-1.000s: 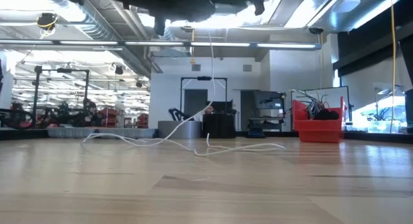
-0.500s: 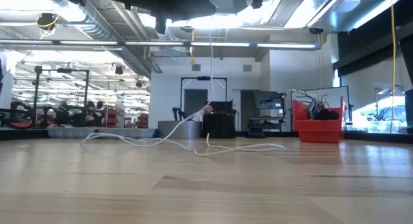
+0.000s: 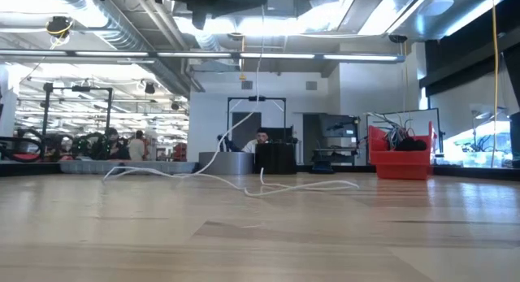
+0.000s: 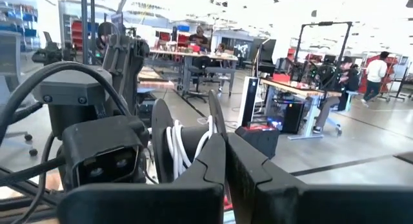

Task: Coil cords
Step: Coil the white wire onto the spool

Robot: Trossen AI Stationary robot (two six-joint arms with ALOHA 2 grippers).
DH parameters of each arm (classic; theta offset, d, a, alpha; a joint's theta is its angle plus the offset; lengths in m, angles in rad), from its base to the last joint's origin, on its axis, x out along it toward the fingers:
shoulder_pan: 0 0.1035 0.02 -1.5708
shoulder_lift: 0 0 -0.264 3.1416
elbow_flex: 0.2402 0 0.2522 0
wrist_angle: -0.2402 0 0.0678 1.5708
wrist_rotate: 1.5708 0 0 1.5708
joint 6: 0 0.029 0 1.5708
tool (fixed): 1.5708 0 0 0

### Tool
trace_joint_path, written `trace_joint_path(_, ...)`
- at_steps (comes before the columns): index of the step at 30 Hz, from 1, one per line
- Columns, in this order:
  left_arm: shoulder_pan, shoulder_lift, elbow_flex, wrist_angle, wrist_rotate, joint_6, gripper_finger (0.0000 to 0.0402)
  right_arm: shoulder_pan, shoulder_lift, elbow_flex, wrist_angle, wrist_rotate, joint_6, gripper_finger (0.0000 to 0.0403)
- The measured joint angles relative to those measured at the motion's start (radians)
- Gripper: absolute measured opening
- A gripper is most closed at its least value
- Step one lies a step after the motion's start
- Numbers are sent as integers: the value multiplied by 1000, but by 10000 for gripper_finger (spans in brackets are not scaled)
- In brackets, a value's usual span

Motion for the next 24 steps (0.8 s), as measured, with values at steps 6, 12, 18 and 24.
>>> trace_joint_path(6, 0, 1, -1, -2, 2, 0, 1, 0, 0, 56, -62, 0, -1, 5)
trace_joint_path(12, 0, 2, -2, -2, 3, 0, 1, 0, 0, 99, -77, 0, -5, 5)
trace_joint_path(18, 0, 3, -3, 1, 5, -1, 1, 0, 0, 148, -85, 0, -32, 5)
trace_joint_path(24, 0, 4, -3, -3, 7, 17, 1, 0, -16, 169, -135, 0, -28, 5)
